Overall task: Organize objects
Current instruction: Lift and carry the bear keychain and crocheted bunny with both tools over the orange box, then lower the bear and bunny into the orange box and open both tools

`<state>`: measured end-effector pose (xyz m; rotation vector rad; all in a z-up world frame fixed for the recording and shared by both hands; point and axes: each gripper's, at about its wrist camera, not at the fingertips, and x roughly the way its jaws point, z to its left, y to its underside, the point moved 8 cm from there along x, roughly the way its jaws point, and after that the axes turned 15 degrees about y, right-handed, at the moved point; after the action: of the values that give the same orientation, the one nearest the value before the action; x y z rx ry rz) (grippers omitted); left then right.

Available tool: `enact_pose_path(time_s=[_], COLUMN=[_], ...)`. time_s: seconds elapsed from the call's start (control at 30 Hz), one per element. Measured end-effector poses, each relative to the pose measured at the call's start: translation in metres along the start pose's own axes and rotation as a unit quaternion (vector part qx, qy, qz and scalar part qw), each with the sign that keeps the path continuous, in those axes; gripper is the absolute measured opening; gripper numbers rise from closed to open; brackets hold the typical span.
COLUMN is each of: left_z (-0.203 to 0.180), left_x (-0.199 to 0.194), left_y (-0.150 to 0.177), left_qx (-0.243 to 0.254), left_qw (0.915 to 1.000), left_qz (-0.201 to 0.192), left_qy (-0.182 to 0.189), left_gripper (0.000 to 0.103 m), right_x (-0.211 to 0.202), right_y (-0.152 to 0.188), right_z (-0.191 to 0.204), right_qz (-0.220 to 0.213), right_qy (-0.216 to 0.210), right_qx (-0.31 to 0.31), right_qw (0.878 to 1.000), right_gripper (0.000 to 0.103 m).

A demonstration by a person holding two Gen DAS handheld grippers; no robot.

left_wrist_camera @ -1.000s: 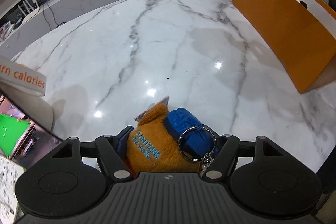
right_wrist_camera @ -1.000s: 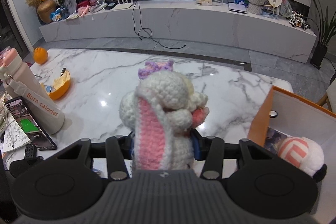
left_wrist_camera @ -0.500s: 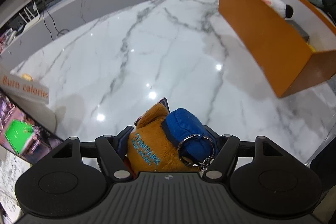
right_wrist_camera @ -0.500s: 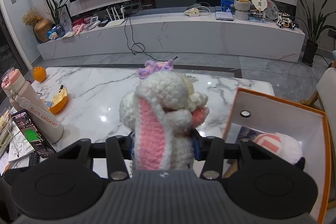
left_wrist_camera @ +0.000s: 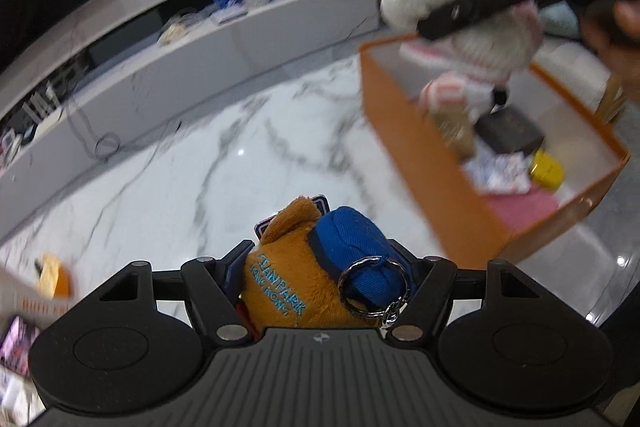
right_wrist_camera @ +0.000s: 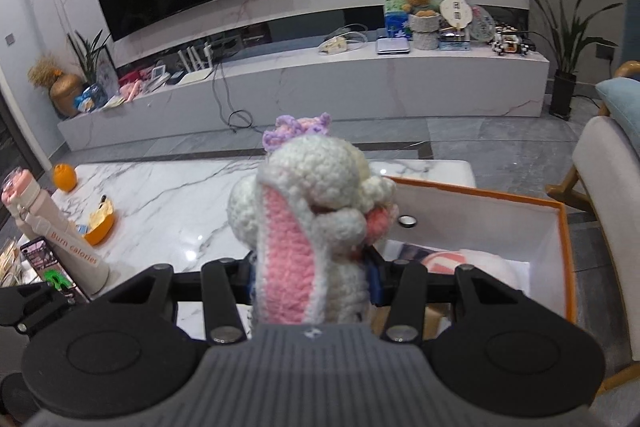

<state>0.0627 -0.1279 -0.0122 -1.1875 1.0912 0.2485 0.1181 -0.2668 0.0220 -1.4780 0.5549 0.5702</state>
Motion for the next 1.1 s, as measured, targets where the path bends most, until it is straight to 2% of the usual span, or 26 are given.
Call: enact_pose_path(time_s=[0.17, 0.5, 0.7, 0.9, 1.1], left_z=[-0.026, -0.091, -0.112, -0.123, -0.144], left_x=[0.011, 0.046, 0.076, 0.095, 0.111], left_y=[-0.039, -0.083, -0.086, -0.078, -0.063], left_qx=[0.023, 0.073, 0.091, 0.105, 0.16], left_qw=[0.9993, 0.9937, 0.9913, 0.991, 0.985], left_qz=[-0.022, -0.041, -0.031, -0.02, 0.012], left_qy=[0.021, 0.074, 0.09, 0.081, 0.063], left_gripper=[0.081, 0.081, 0.081, 0.082, 0.082], right_x=[0.0, 0.007, 0.018, 0.029, 0.04], right_y=[0.003, 0.018, 0.041, 0.063, 0.081], right_z=[-0.03, -0.093, -0.114, -0.12, -0.122], right_qz=[0.001, 0.02, 0.057, 0.087, 0.115], right_qy=[0.017, 0.051, 0.062, 0.068, 0.072], right_qx=[0.015, 0.032, 0.004, -0.038, -0.077], right_qw=[1.0, 0.998, 0.996, 0.993, 0.988], right_gripper=[0.05, 0.05, 0.05, 0.05, 0.05])
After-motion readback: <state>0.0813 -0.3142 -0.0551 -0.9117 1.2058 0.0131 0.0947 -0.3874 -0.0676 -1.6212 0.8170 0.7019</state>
